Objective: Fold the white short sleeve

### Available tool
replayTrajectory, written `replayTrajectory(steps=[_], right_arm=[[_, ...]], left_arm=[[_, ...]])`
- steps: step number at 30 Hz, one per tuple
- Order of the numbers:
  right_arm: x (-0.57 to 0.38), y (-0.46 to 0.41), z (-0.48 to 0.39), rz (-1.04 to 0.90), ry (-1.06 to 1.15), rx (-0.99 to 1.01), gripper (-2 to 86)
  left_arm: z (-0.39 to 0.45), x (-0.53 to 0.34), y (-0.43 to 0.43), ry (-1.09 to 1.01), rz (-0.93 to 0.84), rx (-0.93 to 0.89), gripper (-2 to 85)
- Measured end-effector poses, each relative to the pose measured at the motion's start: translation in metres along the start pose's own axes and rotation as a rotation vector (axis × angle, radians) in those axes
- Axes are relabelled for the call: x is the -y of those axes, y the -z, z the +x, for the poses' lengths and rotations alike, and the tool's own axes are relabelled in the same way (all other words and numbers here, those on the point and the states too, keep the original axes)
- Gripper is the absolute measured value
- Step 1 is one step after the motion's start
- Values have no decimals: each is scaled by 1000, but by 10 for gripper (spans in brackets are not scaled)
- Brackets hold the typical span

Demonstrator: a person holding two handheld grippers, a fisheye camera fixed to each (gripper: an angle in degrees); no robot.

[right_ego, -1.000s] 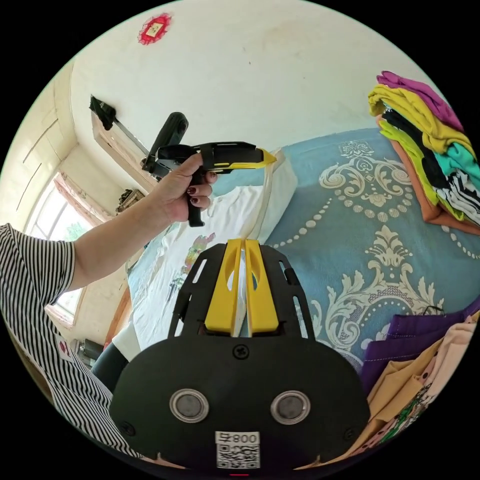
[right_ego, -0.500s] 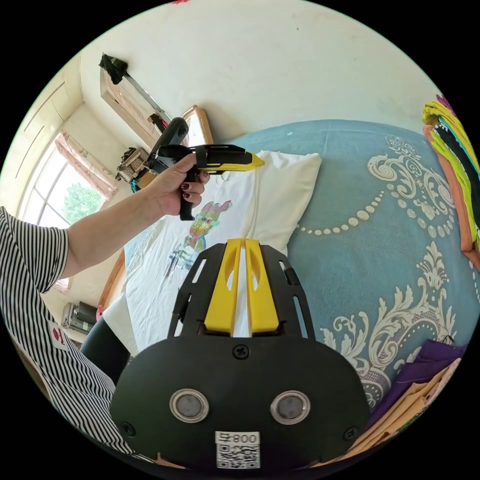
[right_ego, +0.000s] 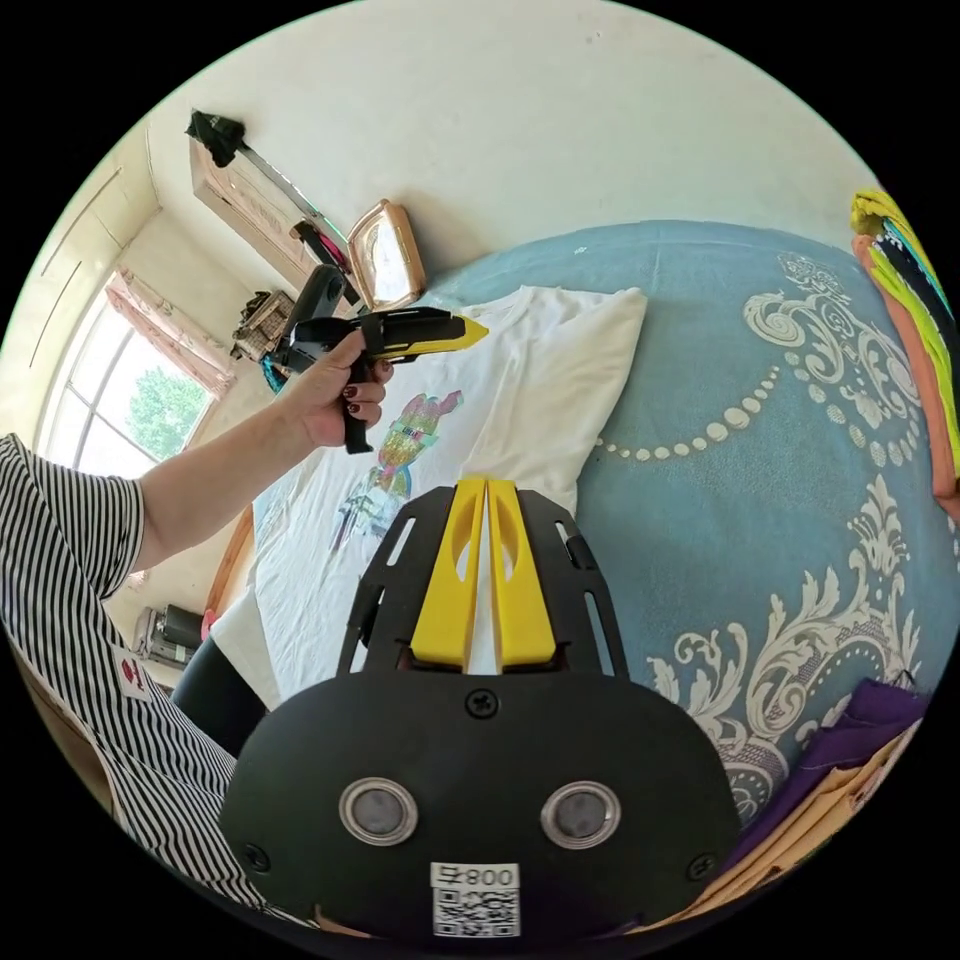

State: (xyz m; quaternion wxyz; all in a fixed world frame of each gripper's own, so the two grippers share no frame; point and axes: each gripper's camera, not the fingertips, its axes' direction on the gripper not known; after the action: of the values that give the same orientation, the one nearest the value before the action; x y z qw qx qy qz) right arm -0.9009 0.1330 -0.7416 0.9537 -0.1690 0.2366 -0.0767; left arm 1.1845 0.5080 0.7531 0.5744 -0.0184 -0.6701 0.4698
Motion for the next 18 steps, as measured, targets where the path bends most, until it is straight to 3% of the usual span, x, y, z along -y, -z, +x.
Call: replayTrajectory(steps=[7, 10, 18], right_arm=[[4, 30, -3, 57, -39, -132, 1], [11, 18, -5, -82, -31, -186, 1], [14, 49, -13, -78, -16, -217, 1]], left_arm=[[40, -25, -65, -193, -231, 15, 1], [44, -26, -68, -198, -218, 1, 1], [74, 19, -90, -315, -104, 121, 2]])
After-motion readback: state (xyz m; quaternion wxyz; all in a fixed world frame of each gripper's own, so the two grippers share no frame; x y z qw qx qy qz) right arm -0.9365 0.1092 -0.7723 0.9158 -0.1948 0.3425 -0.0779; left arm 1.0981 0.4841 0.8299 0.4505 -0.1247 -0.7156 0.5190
